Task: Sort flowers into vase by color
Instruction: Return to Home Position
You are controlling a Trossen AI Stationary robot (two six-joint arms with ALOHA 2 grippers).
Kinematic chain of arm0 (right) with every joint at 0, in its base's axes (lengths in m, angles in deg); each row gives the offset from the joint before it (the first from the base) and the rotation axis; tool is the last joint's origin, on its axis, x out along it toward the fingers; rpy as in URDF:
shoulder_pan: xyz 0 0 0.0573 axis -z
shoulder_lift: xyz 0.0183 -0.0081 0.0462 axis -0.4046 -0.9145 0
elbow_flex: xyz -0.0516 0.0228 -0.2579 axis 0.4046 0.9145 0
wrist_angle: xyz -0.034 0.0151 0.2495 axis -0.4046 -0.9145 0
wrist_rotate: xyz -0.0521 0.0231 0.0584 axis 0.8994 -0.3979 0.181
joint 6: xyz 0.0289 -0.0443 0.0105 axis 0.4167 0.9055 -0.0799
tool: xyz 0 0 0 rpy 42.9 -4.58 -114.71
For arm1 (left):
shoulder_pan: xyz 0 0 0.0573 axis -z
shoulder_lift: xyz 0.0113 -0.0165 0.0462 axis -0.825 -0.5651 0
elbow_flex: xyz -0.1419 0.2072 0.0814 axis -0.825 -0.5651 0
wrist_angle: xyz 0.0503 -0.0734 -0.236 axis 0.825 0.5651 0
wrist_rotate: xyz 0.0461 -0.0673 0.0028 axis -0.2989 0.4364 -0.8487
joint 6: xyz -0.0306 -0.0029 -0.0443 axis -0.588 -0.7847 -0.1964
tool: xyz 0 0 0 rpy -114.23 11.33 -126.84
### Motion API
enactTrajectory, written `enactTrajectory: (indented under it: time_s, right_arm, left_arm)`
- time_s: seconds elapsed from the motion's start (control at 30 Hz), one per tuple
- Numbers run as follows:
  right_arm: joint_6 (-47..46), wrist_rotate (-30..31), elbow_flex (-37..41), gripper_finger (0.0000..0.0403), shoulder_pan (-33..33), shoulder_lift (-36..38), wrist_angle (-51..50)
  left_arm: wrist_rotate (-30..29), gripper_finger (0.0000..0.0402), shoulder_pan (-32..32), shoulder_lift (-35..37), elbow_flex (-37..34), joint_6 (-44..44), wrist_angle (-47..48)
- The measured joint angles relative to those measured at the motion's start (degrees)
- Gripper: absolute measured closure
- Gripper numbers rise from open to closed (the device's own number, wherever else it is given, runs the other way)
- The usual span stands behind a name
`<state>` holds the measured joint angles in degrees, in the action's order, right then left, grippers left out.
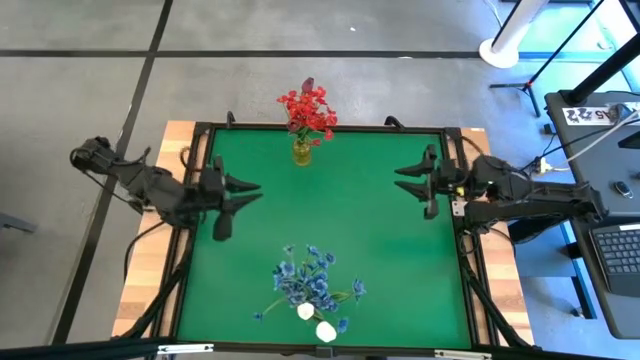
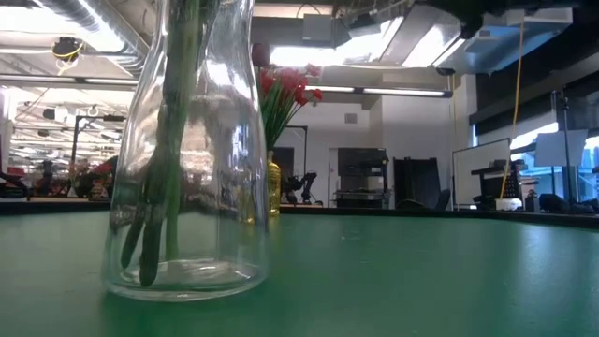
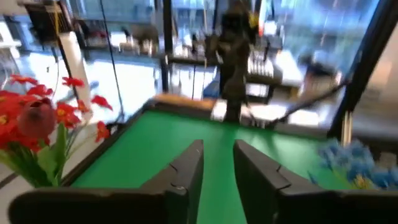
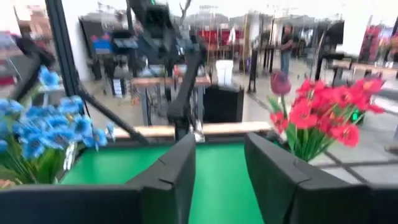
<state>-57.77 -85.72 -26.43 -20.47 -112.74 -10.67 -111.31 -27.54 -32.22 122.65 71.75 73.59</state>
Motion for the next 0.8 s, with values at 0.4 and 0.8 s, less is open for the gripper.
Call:
enactTrajectory:
  time_s: [0.4,0.8]
  right_arm:
    - [-1.50,1.29,11.54,0.0301,0.00,11.03,-1.55]
    - [4.90,14.34,20.33,0.0316,0.02,33.36,-3.30]
  left_arm:
    - [9.32,0.0367,-10.27,21.36,-30.82,2.73,-27.01]
    - [12.78,0.0367,-14.83,34.38,-41.22,5.09,-29.60]
